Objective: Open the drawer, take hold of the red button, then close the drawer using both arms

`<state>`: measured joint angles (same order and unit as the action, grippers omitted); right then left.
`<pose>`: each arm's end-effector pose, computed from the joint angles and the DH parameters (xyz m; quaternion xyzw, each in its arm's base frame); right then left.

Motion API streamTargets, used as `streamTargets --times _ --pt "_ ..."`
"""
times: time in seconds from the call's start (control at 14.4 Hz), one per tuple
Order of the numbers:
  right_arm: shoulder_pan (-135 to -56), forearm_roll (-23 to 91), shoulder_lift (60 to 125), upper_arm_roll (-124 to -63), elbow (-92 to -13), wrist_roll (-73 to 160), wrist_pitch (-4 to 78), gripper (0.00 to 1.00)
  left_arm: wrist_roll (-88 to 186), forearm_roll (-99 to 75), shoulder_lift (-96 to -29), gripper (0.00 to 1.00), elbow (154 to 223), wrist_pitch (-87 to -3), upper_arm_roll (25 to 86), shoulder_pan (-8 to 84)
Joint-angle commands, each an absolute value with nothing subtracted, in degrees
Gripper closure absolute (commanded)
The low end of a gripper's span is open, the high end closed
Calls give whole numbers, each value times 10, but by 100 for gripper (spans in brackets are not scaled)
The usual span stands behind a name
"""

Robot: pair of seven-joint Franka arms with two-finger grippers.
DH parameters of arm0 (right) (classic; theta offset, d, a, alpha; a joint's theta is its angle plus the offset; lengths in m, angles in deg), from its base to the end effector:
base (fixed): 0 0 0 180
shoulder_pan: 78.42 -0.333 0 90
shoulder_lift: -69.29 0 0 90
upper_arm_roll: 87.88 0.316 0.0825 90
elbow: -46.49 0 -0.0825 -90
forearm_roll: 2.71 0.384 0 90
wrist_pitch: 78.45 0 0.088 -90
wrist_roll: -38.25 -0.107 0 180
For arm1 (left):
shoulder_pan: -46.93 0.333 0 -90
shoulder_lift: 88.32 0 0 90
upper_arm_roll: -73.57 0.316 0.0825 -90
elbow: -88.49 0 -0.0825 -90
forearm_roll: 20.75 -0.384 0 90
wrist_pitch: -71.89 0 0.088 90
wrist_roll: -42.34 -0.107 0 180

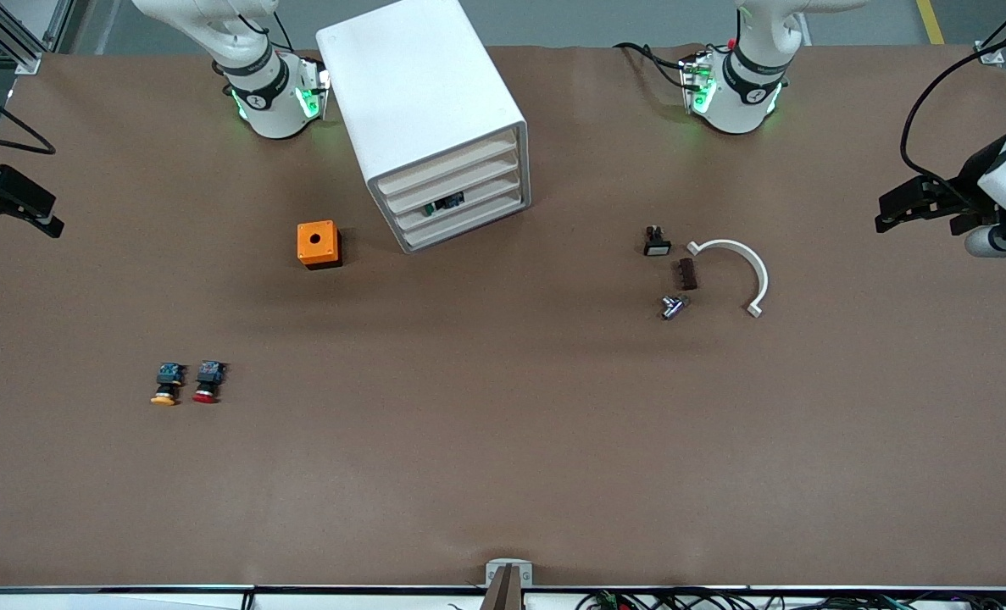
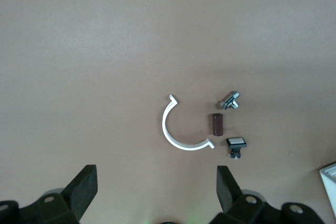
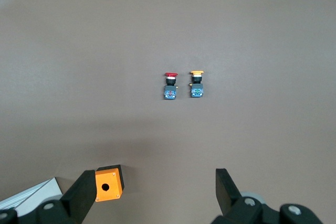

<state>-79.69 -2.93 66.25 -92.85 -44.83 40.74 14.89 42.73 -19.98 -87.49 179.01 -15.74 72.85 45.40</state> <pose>0.5429 -0.0369 0.6480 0.9990 -0.0106 0.0440 0.0020 0.5533 -0.0232 0.6087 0.9993 -0.0163 -0.0326 0.0061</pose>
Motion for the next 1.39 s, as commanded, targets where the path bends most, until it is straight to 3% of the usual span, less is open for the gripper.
streamTargets --times 0.0,1.32 --pt "-789 -20 646 -927 -465 411 146 0 440 -212 -880 0 1768 -140 724 452" --pt "-788 -19 641 -933 -455 414 116 0 445 -212 -868 0 1751 -133 719 456"
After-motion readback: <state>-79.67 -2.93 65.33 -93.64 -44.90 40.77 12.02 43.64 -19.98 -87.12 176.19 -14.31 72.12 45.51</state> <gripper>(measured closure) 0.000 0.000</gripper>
